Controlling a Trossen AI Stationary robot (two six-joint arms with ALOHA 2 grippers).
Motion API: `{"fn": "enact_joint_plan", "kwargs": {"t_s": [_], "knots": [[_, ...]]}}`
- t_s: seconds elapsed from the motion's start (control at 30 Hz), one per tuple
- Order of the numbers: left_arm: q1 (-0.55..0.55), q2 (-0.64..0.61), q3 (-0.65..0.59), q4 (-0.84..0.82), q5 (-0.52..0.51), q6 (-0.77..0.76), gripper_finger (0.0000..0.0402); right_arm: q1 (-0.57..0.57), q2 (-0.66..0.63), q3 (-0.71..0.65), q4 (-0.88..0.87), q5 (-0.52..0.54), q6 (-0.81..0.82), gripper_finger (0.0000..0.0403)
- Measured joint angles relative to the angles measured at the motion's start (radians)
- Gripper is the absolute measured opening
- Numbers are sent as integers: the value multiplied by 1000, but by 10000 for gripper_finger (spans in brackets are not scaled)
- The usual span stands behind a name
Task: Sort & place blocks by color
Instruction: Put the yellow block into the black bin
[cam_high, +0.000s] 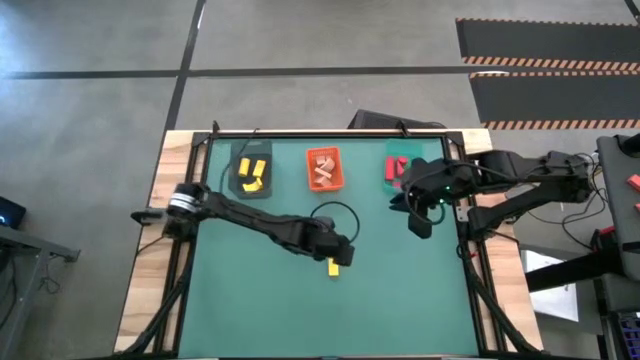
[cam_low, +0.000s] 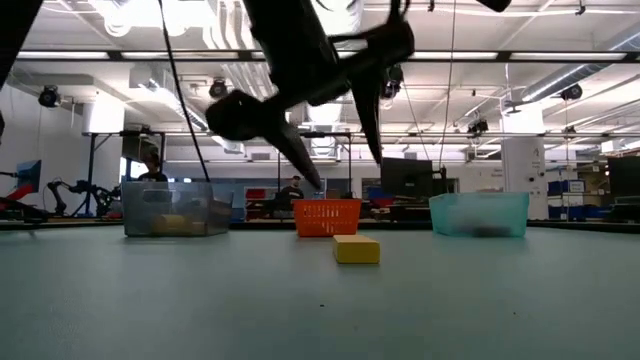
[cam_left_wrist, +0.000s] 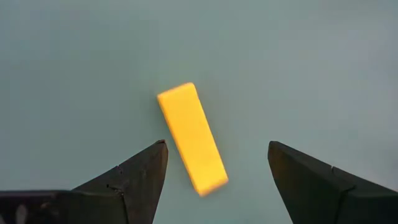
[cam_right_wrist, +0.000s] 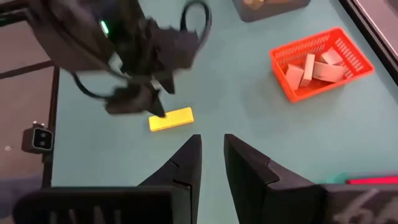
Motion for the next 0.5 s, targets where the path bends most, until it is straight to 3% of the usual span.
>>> {"fn": "enact_joint_plan", "kwargs": {"t_s": [0.5], "knots": [[-2,183,44,-21,-70,-3,262,1,-12,0,-2,1,-28,59]]}}
